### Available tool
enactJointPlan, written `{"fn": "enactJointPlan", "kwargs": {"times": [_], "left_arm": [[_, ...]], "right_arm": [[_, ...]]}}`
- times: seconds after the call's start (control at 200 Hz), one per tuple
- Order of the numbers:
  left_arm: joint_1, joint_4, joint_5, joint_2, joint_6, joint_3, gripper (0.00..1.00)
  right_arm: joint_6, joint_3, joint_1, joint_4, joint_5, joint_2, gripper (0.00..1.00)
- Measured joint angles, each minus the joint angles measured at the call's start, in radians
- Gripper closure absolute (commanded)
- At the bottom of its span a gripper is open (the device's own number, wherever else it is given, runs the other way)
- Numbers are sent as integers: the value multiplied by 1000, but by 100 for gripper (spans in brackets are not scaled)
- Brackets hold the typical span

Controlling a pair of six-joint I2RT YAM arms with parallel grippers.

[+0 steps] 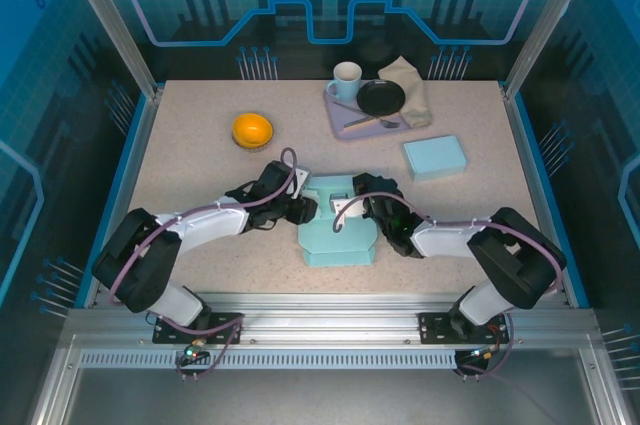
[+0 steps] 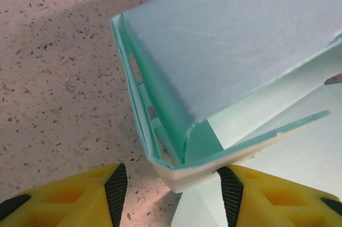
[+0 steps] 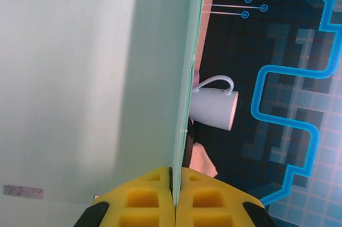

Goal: Fold the paper box

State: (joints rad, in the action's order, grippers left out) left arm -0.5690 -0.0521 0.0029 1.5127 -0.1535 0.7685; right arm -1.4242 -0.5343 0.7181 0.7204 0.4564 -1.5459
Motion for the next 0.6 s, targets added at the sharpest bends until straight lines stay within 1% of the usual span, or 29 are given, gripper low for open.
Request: {"fn": "enactJointPlan", "kwargs": {"times": [0.245,0.445,0.6], "left_arm": [[-11,8,-49,-18,27,-63,47],[-15,42,-77,-68,33,-135,47],[-16,66,-88,-84,34,-145,45]], "right_arm": [[-15,42,70,139,107,-47,100],[-16,64,100,160,146,-40,100],[-16,74,118,156,157,-22,100]]}}
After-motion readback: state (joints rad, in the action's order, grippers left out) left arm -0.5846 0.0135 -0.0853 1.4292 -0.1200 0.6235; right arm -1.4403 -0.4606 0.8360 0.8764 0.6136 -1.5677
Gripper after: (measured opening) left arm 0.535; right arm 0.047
